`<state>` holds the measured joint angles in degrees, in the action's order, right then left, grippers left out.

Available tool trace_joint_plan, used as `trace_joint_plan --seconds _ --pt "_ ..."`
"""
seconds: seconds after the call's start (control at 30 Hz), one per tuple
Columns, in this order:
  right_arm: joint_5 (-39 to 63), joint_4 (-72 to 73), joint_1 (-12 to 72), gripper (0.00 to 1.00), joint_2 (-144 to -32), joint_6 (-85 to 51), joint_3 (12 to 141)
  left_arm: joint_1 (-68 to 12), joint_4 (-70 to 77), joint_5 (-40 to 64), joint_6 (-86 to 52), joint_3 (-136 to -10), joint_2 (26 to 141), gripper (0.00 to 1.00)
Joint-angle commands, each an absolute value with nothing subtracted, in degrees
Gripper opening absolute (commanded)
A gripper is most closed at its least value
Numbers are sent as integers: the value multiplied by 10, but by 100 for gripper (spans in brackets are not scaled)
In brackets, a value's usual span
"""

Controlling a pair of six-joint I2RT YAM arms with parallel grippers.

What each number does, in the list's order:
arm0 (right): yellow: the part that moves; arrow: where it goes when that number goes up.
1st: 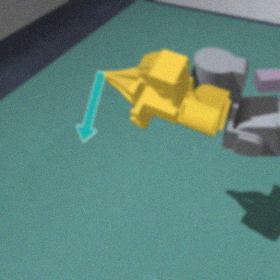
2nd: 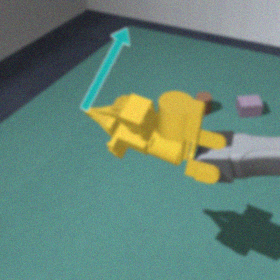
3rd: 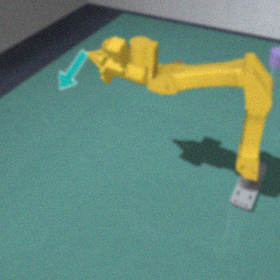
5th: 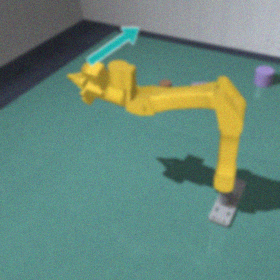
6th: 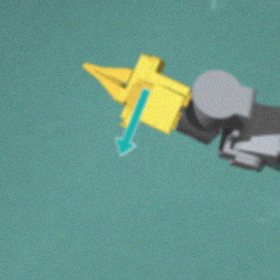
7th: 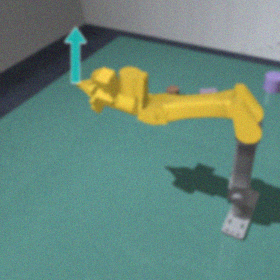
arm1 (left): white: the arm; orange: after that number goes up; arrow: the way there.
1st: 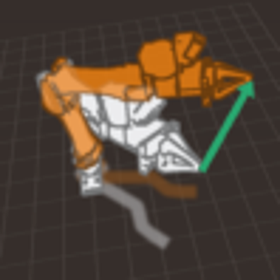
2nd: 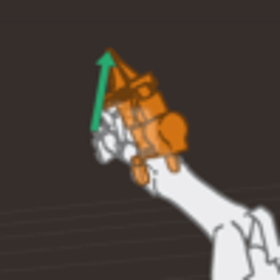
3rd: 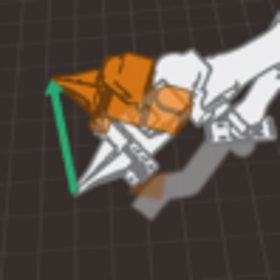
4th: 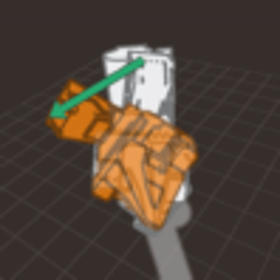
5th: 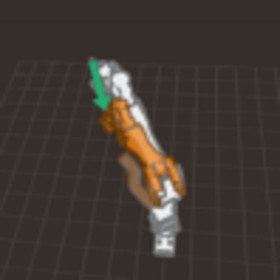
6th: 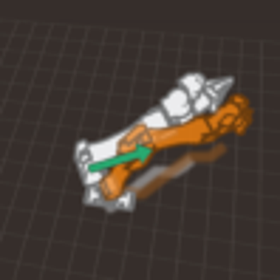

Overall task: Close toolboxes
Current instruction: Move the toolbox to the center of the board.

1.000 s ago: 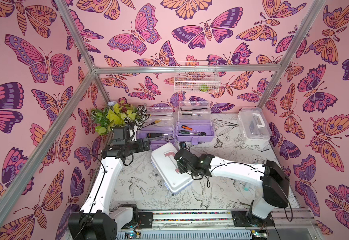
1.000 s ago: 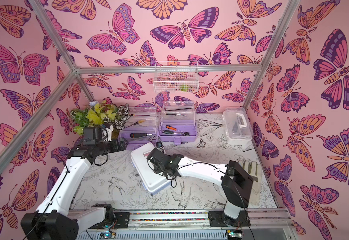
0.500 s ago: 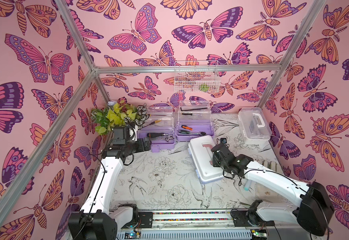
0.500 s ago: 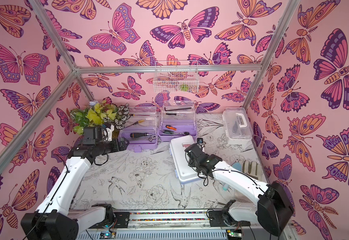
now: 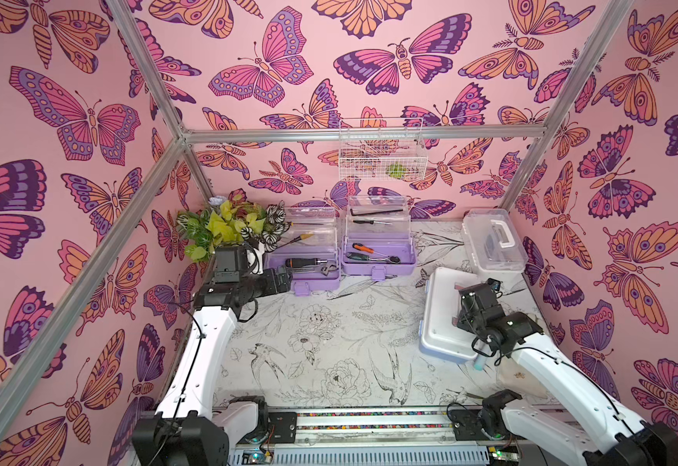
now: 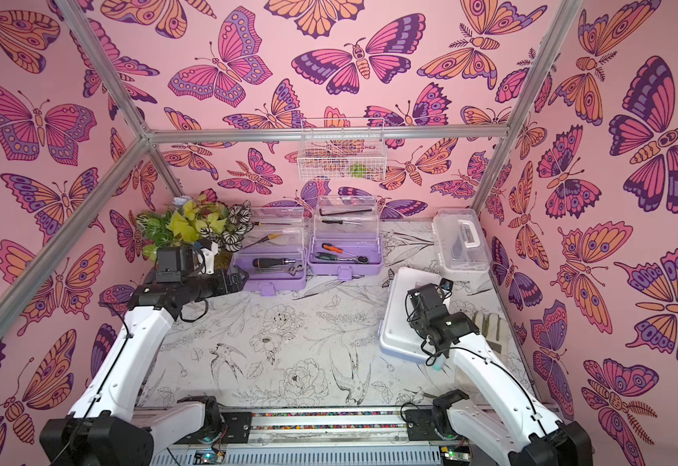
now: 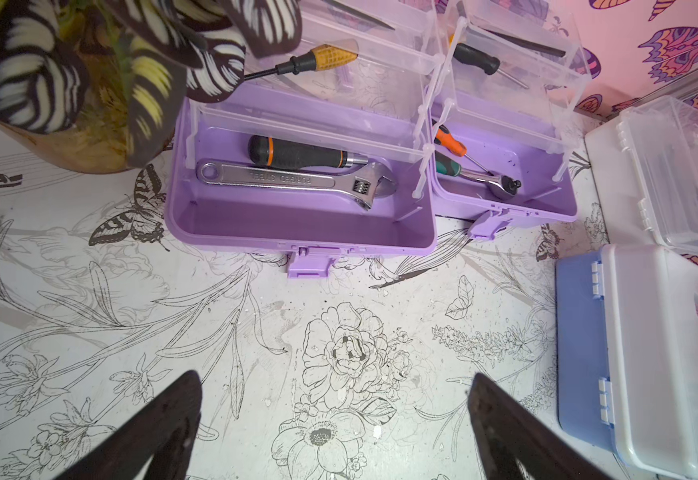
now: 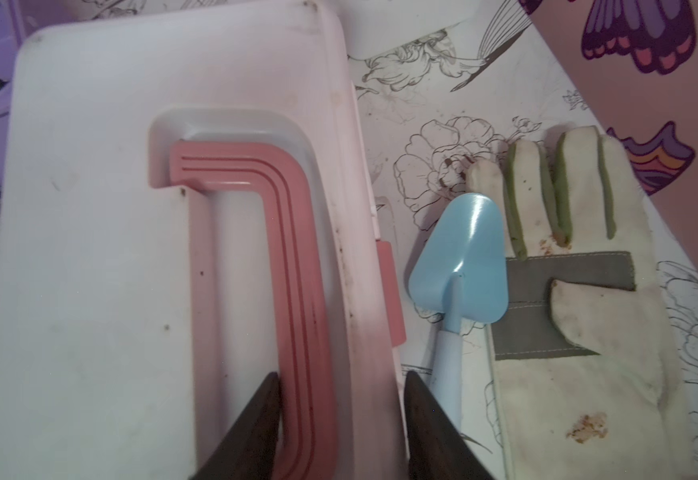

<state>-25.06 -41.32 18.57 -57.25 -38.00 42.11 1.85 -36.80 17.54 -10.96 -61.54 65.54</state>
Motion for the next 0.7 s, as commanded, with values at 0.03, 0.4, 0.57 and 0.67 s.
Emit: trace_joint_plan --seconds 0.03,0.4,0.57,0.67 --pt "-246 -458 154 50 -643 -270 441 25 -355 191 -106 -606 634 100" --pt "-157 -386 132 51 -856 -126 588 32 -353 208 -109 -607 633 100" --pt "-117 -372 126 52 -939 -101 646 35 -352 212 -109 -606 634 99" --pt "-106 -359 113 52 -971 -96 674 37 -351 212 -110 -606 635 100"
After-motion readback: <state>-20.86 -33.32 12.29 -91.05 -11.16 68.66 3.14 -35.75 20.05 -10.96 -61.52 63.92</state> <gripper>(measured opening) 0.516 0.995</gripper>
